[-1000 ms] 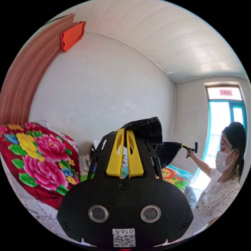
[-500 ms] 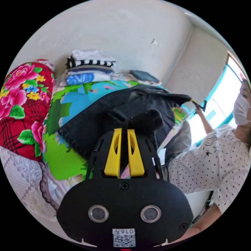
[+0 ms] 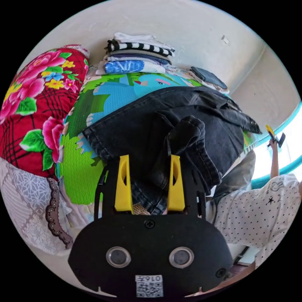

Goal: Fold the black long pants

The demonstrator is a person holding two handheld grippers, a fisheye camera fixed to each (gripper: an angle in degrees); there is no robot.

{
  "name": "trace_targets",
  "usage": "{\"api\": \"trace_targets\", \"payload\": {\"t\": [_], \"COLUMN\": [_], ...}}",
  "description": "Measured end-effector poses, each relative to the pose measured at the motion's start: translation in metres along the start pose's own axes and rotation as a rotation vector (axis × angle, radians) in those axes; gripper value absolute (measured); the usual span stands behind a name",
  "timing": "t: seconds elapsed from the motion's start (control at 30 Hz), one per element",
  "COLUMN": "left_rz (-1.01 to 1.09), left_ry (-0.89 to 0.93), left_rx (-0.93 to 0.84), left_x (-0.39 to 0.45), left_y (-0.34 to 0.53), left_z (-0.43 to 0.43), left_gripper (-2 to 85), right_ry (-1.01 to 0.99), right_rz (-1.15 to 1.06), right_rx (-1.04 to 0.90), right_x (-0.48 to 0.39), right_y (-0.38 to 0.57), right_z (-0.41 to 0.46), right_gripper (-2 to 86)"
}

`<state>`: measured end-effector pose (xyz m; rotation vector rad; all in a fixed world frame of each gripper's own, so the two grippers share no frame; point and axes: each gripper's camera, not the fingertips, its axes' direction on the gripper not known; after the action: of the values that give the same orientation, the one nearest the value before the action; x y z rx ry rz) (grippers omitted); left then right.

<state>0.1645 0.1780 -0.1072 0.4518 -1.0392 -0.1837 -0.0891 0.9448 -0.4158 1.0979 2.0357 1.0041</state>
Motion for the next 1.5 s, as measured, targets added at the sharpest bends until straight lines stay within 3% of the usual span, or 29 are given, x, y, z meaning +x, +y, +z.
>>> {"api": "trace_targets", "payload": {"t": [0.03, 0.1, 0.23, 0.4, 0.47, 0.6, 0.67, 0.8, 0.97, 1.07, 1.17, 1.33, 1.5], "left_rz": [0.061, 0.149, 0.105, 0.021, 0.043, 0.105, 0.151, 0.097, -0.031, -0.044, 0.066, 0.248, 0.42], "left_ry": [-0.079, -0.046, -0.059, -0.032, -0.083, -0.25, -0.391, -0.478, -0.225, -0.1, 0.036, 0.202, 0.218], "left_rx": [-0.018, -0.015, -0.071, -0.114, -0.11, -0.09, -0.072, -0.033, 0.279, 0.372, 0.369, 0.418, 0.353], "left_x": [0.014, 0.03, 0.027, -0.003, -0.009, -0.006, 0.004, 0.01, -0.001, 0.006, 0.049, 0.154, 0.259], "left_y": [0.001, 0.001, -0.009, -0.031, -0.049, -0.084, -0.105, -0.119, -0.065, -0.024, 0.008, 0.052, 0.083], "left_z": [0.012, 0.025, 0.053, 0.081, 0.097, 0.125, 0.147, 0.164, 0.089, 0.057, 0.054, 0.065, 0.078], "left_gripper": [14.7, 10.2, 7.6, 5.4, 4.9, 4.6, 4.6, 5.1, 3.6, 5.1, 6.6, 7.4, 7.9], "right_ry": [-0.016, -0.022, 0.075, 0.001, 0.088, 0.237, 0.264, 0.301, 0.143, 0.025, 0.024, 0.087, 0.204], "right_rz": [-0.009, -0.076, -0.241, -0.197, -0.232, -0.358, -0.342, -0.249, -0.158, -0.139, -0.166, -0.367, -0.39], "right_rx": [-0.003, -0.07, -0.217, -0.279, -0.397, -0.396, -0.39, -0.381, -0.315, -0.196, -0.179, -0.307, -0.357], "right_x": [-0.016, -0.049, -0.132, -0.168, -0.185, -0.226, -0.232, -0.23, -0.238, -0.251, -0.282, -0.356, -0.369], "right_y": [-0.013, -0.033, -0.07, -0.107, -0.119, -0.145, -0.159, -0.194, -0.217, -0.219, -0.227, -0.243, -0.241], "right_z": [0.013, 0.046, 0.137, 0.211, 0.248, 0.292, 0.309, 0.342, 0.299, 0.247, 0.236, 0.295, 0.316], "right_gripper": [11.6, 12.1, 11.6, 4.5, 1.3, 0.0, 0.0, 0.6, 7.6, 10.6, 11.1, 13.6, 5.9]}}
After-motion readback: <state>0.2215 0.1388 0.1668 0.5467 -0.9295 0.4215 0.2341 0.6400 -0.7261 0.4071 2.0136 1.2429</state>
